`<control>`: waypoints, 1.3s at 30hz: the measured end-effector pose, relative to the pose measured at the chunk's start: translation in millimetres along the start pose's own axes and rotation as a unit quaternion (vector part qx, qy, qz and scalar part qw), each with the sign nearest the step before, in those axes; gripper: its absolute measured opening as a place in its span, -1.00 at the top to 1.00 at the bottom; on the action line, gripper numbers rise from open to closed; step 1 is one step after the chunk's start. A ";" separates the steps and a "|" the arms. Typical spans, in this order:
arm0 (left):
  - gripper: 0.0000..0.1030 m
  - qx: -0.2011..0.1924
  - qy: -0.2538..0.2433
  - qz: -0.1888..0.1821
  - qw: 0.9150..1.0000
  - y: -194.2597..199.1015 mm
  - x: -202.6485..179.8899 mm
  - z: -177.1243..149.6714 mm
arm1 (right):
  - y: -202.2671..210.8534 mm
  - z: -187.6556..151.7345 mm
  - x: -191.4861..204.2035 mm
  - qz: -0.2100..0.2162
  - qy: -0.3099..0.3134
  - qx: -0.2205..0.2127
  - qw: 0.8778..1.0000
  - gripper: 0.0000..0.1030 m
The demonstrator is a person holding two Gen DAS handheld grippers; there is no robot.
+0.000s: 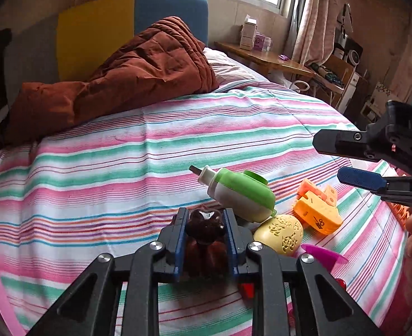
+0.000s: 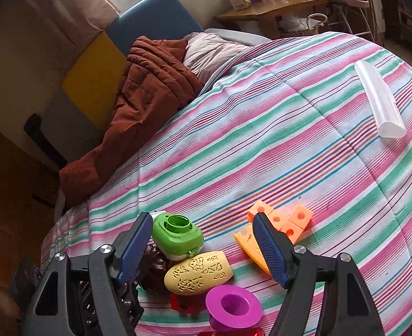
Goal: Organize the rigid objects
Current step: 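Grasp the dark brown spiky object with the left tool, then grasp the green plug-in device with the right tool while the left tool holds the brown object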
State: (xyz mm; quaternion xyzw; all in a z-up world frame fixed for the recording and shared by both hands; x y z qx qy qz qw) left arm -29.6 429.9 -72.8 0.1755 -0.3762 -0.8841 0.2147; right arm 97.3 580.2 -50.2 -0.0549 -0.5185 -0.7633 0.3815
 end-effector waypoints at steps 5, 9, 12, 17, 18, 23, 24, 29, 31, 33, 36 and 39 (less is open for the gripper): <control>0.52 -0.003 0.030 0.010 1.000 30.1 19.4 -26.9 | -5.7 -5.0 12.4 -0.001 0.033 0.011 0.999 -0.46; 0.52 0.000 0.048 0.016 0.999 54.8 32.2 -49.3 | -15.6 -12.4 18.0 0.003 0.047 0.035 0.998 -0.46; 0.52 0.003 0.055 0.015 0.998 71.6 39.1 -62.8 | -20.3 -15.4 20.7 0.003 0.055 0.045 0.997 -0.45; 0.52 -0.010 0.051 0.012 0.999 100.4 45.7 -73.3 | -30.9 -12.5 29.5 0.017 0.051 0.057 0.997 -0.45; 0.52 -0.012 0.053 0.013 0.998 105.9 47.0 -75.2 | -34.7 -10.6 32.3 0.018 0.051 0.059 0.997 -0.45; 0.52 -0.023 0.066 0.015 0.997 130.3 56.1 -81.7 | -69.1 -6.9 44.5 -0.003 0.046 0.095 0.994 -0.45; 0.52 -0.025 0.066 0.018 0.997 135.4 58.1 -83.0 | -75.3 -8.8 47.3 -0.001 0.046 0.106 0.993 -0.45; 0.52 -0.036 0.085 0.024 0.995 157.0 71.7 -89.6 | -80.2 -26.6 75.0 0.094 0.056 0.161 0.981 -0.50; 0.52 -0.038 0.094 0.025 0.995 161.8 76.9 -92.7 | -77.0 -31.1 84.4 0.093 0.076 0.157 0.980 -0.50; 0.52 -0.039 0.101 0.031 0.994 166.4 81.8 -97.2 | -76.5 -34.3 88.6 0.074 0.097 0.151 0.981 -0.50; 0.52 -0.038 0.117 0.033 0.992 173.1 90.6 -104.2 | -78.1 -35.8 88.2 0.047 0.105 0.141 0.983 -0.50; 0.52 -0.039 0.131 0.036 0.990 179.6 98.1 -109.7 | -79.1 -30.7 79.7 0.031 0.067 0.126 0.989 -0.56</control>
Point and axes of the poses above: each gripper's, at about its wrist camera, not at the fingertips, and y roughly against the way its jaws point, x to its left, z to its top, the point moved 2 cm from there along -y, roughly the way its jaws point, and after that the axes turned 1 degree about -z, right-handed, at the moved point
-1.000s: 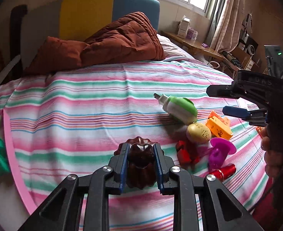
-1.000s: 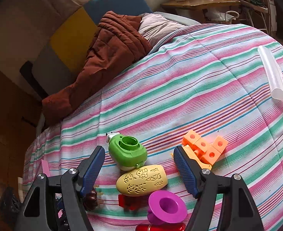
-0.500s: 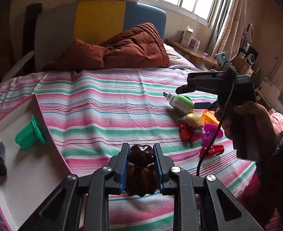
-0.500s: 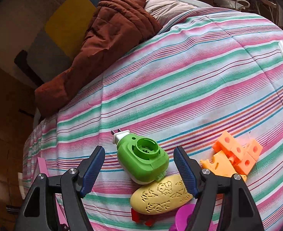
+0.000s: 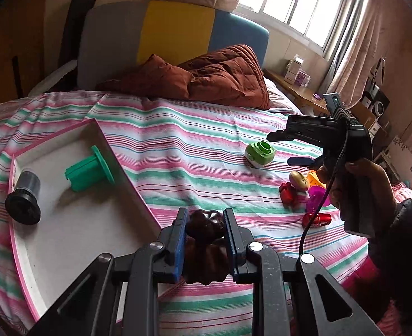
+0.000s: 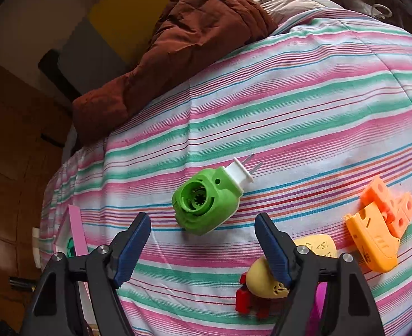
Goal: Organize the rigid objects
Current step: 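Grasp the green plug-in device with the right tool while the left tool holds the brown object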
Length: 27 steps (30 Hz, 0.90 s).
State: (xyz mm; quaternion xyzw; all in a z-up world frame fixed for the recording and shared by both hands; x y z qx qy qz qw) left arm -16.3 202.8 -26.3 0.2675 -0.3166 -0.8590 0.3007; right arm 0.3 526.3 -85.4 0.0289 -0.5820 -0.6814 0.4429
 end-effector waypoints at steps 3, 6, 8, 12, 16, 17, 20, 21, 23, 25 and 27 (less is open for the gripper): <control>0.52 -0.004 0.008 0.000 1.000 5.3 6.5 -2.0 | 1.0 3.8 -5.9 0.013 -0.052 -0.009 0.999 -0.64; 0.52 -0.010 0.013 0.002 1.000 10.9 11.0 -2.5 | -4.6 8.6 -0.5 0.006 -0.083 -0.012 0.996 -0.66; 0.52 -0.016 0.018 0.004 1.000 15.6 15.2 -2.8 | -14.3 10.9 5.4 -0.015 -0.094 -0.008 0.995 -0.67; 0.52 -0.018 0.029 0.011 0.999 21.7 27.1 -4.5 | -38.4 15.6 11.9 -0.065 -0.116 0.001 0.991 -0.67; 0.52 -0.018 0.039 0.020 0.999 25.0 36.9 -8.1 | -62.1 18.7 35.6 -0.091 -0.036 0.027 0.995 -0.27; 0.52 -0.019 0.042 0.023 0.999 26.1 39.4 -8.8 | -64.7 15.4 45.6 -0.091 0.001 0.033 0.995 -0.27; 0.52 -0.020 0.051 0.028 0.998 29.2 47.6 -10.4 | -65.8 -7.8 78.7 -0.095 0.142 0.047 0.984 -0.27; 0.52 -0.020 0.053 0.030 0.998 30.3 50.0 -10.8 | -64.5 -18.4 86.0 -0.087 0.181 0.055 0.978 -0.27; 0.52 -0.023 0.057 0.034 0.998 34.2 54.1 -12.0 | -58.3 -39.1 91.7 -0.074 0.235 0.065 0.967 -0.27; 0.52 -0.024 0.061 0.040 0.997 36.6 57.8 -13.6 | -51.7 -51.9 87.0 -0.064 0.253 0.069 0.963 -0.27; 0.52 -0.024 0.064 0.050 0.996 37.8 60.5 -14.9 | -47.8 -54.1 74.9 -0.056 0.237 0.069 0.968 -0.27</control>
Point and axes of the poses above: each gripper's, at about its wrist camera, not at the fingertips, and y roughly against the way its jaws point, x to its left, z to its top, the point moved 2 cm from there along -y, roughly the way its jaws point, and after that the axes turned 1 degree about -z, right-handed, at the moved point
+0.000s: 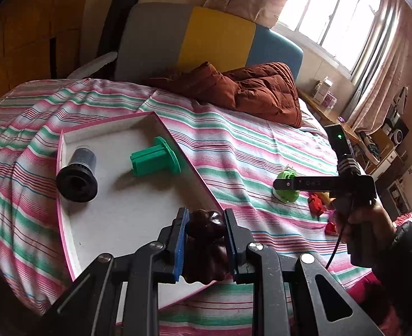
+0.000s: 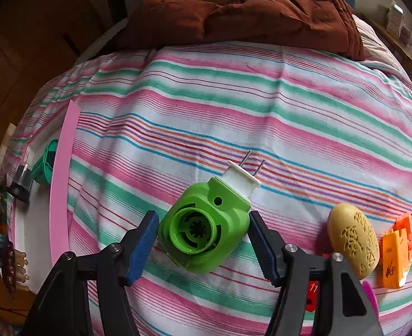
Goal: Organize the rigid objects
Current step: 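Grasp the green plug-in device with the right tool while the left tool holds the brown object, then lower the brown spiky object into the tray beside the spool and open the left tool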
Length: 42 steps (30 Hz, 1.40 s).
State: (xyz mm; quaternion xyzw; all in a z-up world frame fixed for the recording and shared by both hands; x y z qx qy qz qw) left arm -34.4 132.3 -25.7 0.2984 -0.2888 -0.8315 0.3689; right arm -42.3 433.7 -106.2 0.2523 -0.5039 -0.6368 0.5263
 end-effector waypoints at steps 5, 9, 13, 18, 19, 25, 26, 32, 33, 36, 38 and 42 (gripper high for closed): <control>0.52 -0.008 0.003 0.030 1.000 9.7 4.2 -0.9 | -3.4 -2.9 -18.3 0.040 -0.053 -0.008 0.998 -0.27; 0.52 -0.013 0.007 0.058 0.998 16.4 10.8 -2.2 | -3.6 -11.9 -9.4 0.025 -0.018 -0.024 0.999 -0.28; 0.52 -0.007 0.014 0.085 0.996 18.6 18.9 -5.6 | -3.9 -16.4 -5.3 0.019 0.004 -0.032 0.999 -0.28; 0.52 -0.001 0.019 0.108 0.994 20.3 24.9 -10.8 | -7.2 -16.4 1.4 -0.004 0.034 -0.031 0.999 -0.29; 0.52 0.001 0.020 0.110 0.994 20.6 25.9 -12.0 | -7.4 -16.3 2.9 -0.009 0.040 -0.031 0.999 -0.29; 0.52 0.010 0.051 0.097 0.994 24.6 43.3 -19.9 | -6.7 -19.2 5.5 -0.028 0.051 -0.038 0.998 -0.28; 0.52 0.010 0.058 0.095 0.994 25.6 47.5 -20.1 | -6.6 -19.4 5.5 -0.029 0.052 -0.039 0.997 -0.28; 0.52 0.015 0.098 0.078 0.992 25.5 73.5 -19.7 | -1.6 -24.9 2.1 -0.034 0.056 -0.043 0.997 -0.28; 0.52 0.017 0.105 0.072 0.992 23.2 75.8 -17.7 | -1.5 -25.0 2.0 -0.035 0.056 -0.043 0.997 -0.28; 0.52 0.018 0.111 0.059 0.992 15.0 76.3 -6.7 | -0.8 -25.3 1.6 -0.035 0.057 -0.044 0.997 -0.28; 0.52 0.015 0.116 0.048 0.992 7.7 75.0 5.1 | -2.5 -24.0 3.0 -0.035 0.057 -0.043 0.997 -0.28; 0.52 0.016 0.102 0.061 0.993 -19.1 77.0 25.8 | -2.2 -24.1 3.2 -0.036 0.058 -0.043 0.997 -0.28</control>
Point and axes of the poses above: each gripper's, at about its wrist camera, not at the fingertips, and y roughly against the way its jaws point, x to its left, z to its top, the point moved 2 cm from there along -y, roughly the way its jaws point, and after that the axes turned 1 degree about -z, right-handed, at the moved point
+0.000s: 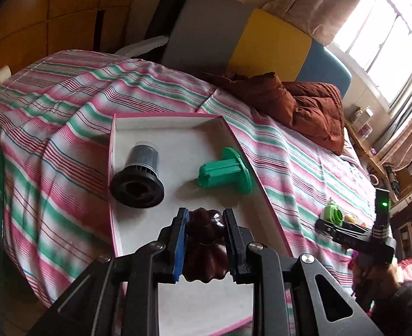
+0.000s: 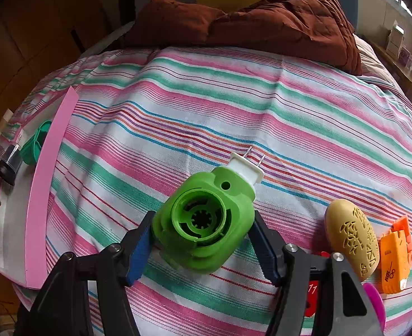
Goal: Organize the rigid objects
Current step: 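Lower the brown spiky object into the tray beside the spool and open the left tool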
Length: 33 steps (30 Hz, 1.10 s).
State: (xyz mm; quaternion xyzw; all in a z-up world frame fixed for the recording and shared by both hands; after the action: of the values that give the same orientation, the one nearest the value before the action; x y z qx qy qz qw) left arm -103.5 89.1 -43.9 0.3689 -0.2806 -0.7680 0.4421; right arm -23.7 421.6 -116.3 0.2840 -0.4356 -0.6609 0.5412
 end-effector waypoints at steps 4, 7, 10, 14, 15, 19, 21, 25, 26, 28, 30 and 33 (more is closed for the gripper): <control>0.52 0.023 -0.005 0.012 1.000 -34.2 -1.0 12.2 | 0.7 -0.6 -0.1 0.001 0.000 0.001 1.000 -0.28; 0.52 0.012 -0.023 0.022 0.999 -48.5 -7.2 23.9 | 0.3 0.1 0.2 0.000 0.000 0.001 1.000 -0.28; 0.52 0.000 -0.034 0.041 0.999 -60.7 -8.0 40.1 | 0.5 -0.1 0.3 0.001 -0.001 0.001 1.000 -0.28; 0.52 -0.013 -0.053 0.070 0.996 -74.4 -6.8 54.8 | -1.0 2.1 2.8 0.000 -0.001 0.001 1.000 -0.28; 0.51 -0.010 -0.054 0.070 0.996 -77.1 -5.8 57.4 | -1.2 2.4 3.0 0.000 -0.001 0.001 1.000 -0.28; 0.17 -0.024 -0.042 0.070 0.996 -70.2 -4.0 61.6 | -2.0 4.0 2.5 0.000 -0.001 0.001 1.000 -0.28; -0.28 -0.040 -0.039 0.075 0.996 -58.7 -5.1 59.8 | -1.6 3.6 1.9 0.000 -0.001 0.001 1.000 -0.28; -0.28 -0.062 -0.053 0.084 0.993 -33.7 -9.3 49.4 | -1.0 3.2 2.4 -0.003 0.001 0.000 1.000 -0.28; -0.29 -0.064 -0.051 0.085 0.993 -27.6 -9.4 45.4 | -1.8 3.5 2.3 -0.003 0.001 0.000 1.000 -0.28; -0.38 -0.065 -0.043 0.085 0.993 -14.9 -7.0 35.2 | -1.8 3.5 1.6 -0.003 0.001 0.000 1.000 -0.28; -0.47 -0.061 -0.034 0.082 0.994 -4.5 -5.1 23.3 | -1.2 2.7 1.3 -0.004 0.002 -0.002 1.000 -0.28; -0.47 -0.052 -0.035 0.080 0.995 7.6 -5.2 4.5 | 0.2 0.8 1.9 -0.008 0.008 -0.007 1.000 -0.28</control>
State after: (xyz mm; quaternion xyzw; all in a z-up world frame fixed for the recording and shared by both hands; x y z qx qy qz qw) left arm -101.8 90.8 -34.0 0.2948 -0.2837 -0.7562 0.5107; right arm -24.8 420.0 -115.6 0.2889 -0.4248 -0.6655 0.5414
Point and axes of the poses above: each gripper's, at about its wrist camera, not at the fingertips, and y roughly against the way its jaws point, x to its left, z to its top, the point moved 2 cm from there along -y, roughly the way its jaws point, and after that the axes turned 1 degree about -z, right-handed, at the moved point
